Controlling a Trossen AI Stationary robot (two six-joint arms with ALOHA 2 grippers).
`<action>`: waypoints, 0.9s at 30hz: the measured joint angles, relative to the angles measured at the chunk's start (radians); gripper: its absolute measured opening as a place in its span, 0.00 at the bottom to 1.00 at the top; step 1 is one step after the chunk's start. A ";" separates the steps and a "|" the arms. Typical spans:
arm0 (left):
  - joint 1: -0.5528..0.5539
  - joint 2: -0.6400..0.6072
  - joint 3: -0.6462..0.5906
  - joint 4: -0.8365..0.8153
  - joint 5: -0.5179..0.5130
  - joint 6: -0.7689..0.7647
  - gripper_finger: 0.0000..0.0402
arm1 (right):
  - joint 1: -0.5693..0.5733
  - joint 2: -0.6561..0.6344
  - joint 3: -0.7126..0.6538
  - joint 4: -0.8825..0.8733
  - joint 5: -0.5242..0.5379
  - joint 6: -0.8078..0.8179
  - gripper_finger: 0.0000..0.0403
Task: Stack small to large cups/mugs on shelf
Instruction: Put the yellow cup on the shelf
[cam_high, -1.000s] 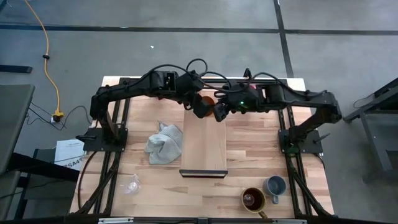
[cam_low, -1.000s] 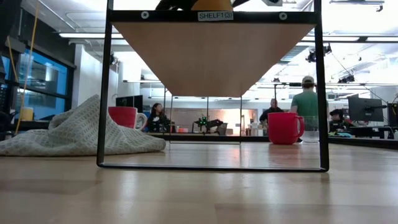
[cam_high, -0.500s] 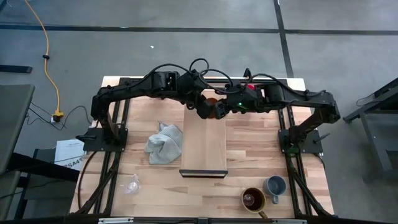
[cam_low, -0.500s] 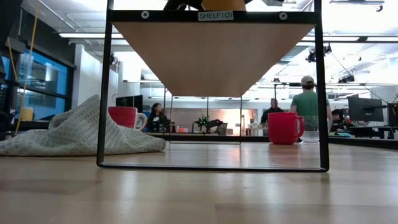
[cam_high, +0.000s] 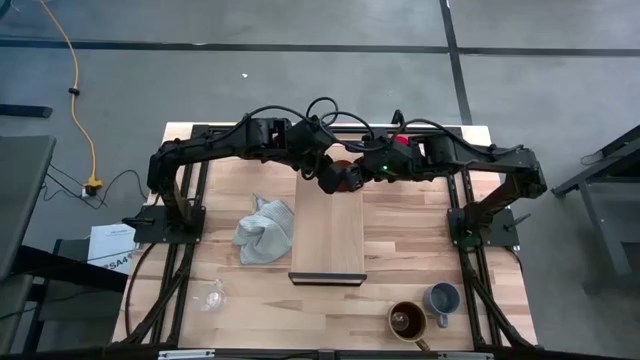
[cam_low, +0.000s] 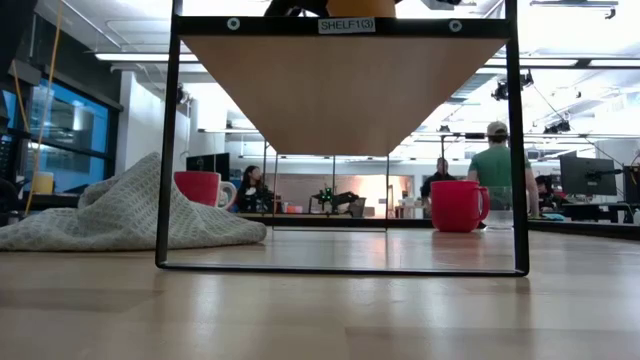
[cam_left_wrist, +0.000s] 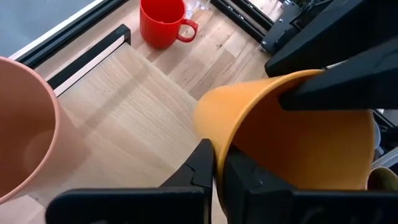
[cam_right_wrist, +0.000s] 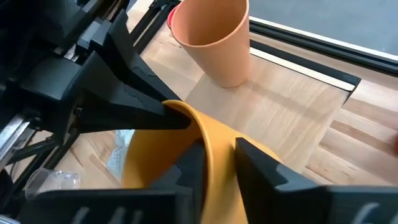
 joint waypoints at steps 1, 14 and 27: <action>0.000 0.000 0.000 0.002 0.000 0.000 0.00 | 0.000 0.000 -0.001 -0.004 0.000 0.000 0.12; 0.000 -0.003 0.000 0.054 0.005 0.022 0.10 | 0.000 -0.003 -0.001 -0.040 -0.009 -0.004 0.00; 0.001 -0.018 0.005 0.093 0.065 0.026 0.43 | 0.001 0.001 -0.006 -0.061 -0.006 -0.020 0.00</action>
